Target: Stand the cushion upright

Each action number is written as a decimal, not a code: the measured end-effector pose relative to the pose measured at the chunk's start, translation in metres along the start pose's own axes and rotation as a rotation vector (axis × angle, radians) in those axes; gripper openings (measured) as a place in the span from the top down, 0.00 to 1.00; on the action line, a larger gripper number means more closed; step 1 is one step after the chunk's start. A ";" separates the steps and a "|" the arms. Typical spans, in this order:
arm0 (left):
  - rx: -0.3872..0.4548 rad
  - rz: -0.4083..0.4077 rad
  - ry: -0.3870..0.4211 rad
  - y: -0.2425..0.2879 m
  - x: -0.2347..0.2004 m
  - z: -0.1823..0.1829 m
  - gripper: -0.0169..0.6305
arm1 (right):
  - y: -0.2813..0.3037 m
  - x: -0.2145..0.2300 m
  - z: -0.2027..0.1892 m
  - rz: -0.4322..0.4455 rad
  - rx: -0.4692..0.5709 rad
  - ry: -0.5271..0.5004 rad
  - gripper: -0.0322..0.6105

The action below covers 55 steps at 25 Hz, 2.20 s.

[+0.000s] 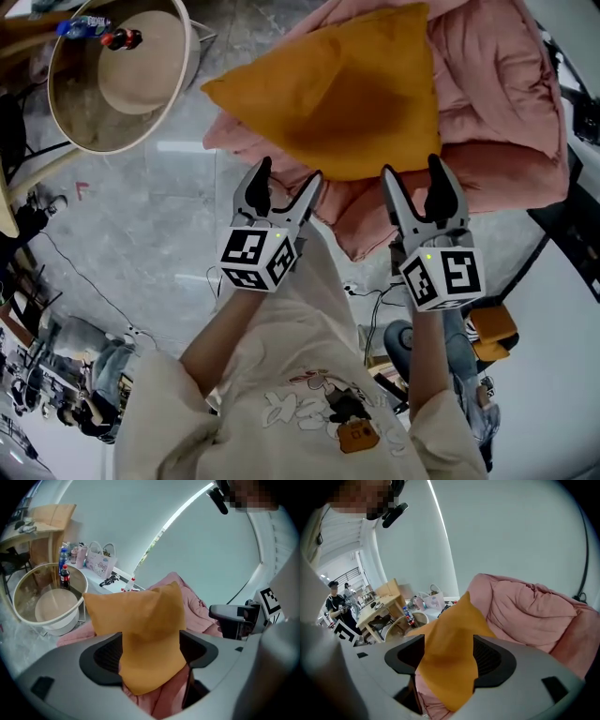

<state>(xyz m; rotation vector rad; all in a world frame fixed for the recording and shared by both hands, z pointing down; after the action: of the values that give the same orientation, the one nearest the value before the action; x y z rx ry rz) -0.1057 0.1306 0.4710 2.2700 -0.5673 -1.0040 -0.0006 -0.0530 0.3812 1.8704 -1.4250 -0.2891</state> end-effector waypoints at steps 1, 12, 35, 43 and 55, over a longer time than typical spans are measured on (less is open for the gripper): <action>0.011 0.003 -0.005 0.004 -0.004 0.001 0.39 | 0.006 0.002 0.000 0.010 -0.008 0.000 0.45; 0.004 0.056 -0.102 0.036 -0.025 -0.018 0.24 | 0.045 0.028 -0.002 0.023 -0.043 -0.069 0.36; -0.011 0.104 -0.256 0.091 -0.061 -0.048 0.05 | 0.098 0.065 -0.025 -0.029 -0.127 -0.173 0.06; -0.025 0.095 -0.210 0.108 -0.061 -0.045 0.09 | 0.113 0.069 -0.030 -0.040 -0.153 -0.209 0.07; -0.060 0.081 -0.162 0.113 -0.043 -0.039 0.49 | 0.118 0.064 -0.042 -0.088 -0.174 -0.129 0.57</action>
<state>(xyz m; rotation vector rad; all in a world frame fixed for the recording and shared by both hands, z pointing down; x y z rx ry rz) -0.1187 0.0861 0.5890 2.1087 -0.6817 -1.1552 -0.0395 -0.1038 0.5065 1.8010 -1.3570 -0.5686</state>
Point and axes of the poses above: the fingertips, and each gripper's own axes: y forward along the fingers, x to its right, z out of its top, the point moved 6 cm from there along -y, backward along the fingers, and after that the axes turned 5 degrees about z, right-handed, at the moved point
